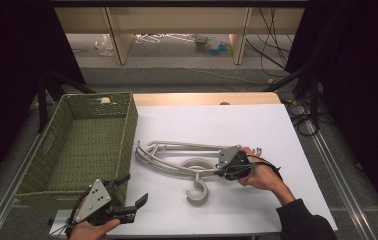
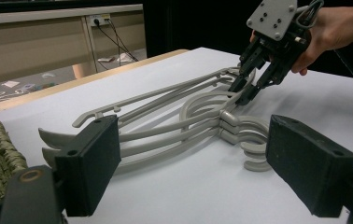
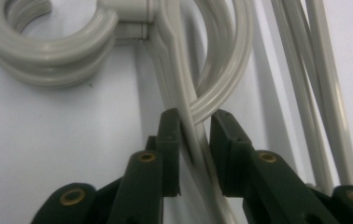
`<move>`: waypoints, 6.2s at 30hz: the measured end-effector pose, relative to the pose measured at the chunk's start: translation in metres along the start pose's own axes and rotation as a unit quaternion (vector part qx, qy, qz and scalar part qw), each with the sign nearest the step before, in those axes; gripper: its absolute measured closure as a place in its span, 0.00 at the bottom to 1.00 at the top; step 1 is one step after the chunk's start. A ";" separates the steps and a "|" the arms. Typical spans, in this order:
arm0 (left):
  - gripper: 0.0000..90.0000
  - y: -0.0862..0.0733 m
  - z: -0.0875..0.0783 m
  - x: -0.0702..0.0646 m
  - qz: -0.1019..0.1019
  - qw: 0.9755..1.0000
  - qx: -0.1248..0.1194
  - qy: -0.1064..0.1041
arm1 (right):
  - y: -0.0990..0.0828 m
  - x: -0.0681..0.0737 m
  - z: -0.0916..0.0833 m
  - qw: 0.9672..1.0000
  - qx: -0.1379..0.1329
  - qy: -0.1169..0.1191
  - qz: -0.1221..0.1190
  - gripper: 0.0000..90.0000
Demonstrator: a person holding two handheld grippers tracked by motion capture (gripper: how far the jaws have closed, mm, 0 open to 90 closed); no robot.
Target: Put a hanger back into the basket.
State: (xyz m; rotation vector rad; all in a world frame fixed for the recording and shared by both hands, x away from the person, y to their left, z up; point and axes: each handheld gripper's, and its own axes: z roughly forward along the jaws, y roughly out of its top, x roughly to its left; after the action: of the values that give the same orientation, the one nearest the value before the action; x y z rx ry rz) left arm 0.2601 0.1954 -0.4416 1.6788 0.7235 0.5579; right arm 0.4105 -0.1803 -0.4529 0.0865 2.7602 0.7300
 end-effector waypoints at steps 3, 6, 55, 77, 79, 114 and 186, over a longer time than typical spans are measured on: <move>0.20 0.000 0.000 0.001 0.003 1.000 -0.007 -0.005 | 0.002 -0.001 -0.007 1.000 -0.006 -0.009 -0.029 0.86; 0.20 0.000 0.001 0.000 0.000 1.000 -0.008 -0.006 | 0.003 -0.001 -0.014 0.999 -0.025 -0.016 -0.044 0.87; 0.24 0.016 0.053 -0.043 0.151 0.982 0.085 -0.073 | 0.014 0.058 -0.058 0.985 -0.118 0.066 -0.102 0.91; 0.79 0.031 0.080 -0.050 0.325 0.922 0.167 -0.130 | 0.012 0.061 -0.062 0.983 -0.130 0.086 -0.099 0.90; 0.80 0.036 0.080 -0.050 0.329 0.920 0.165 -0.133 | 0.011 0.060 -0.065 0.984 -0.130 0.074 -0.093 0.89; 0.88 0.070 0.067 -0.021 0.030 0.973 0.190 -0.124 | 0.006 0.051 -0.107 0.944 -0.278 -0.096 0.149 0.30; 0.88 0.114 -0.063 0.215 -0.088 0.967 0.181 0.154 | -0.010 0.065 -0.075 0.956 -0.236 -0.038 0.168 0.29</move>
State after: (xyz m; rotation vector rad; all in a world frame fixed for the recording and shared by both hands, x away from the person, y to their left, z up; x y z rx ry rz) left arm 0.3850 0.3762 -0.3195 1.8561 1.2503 0.5926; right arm 0.3272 -0.2169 -0.4120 0.4782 2.4448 1.4201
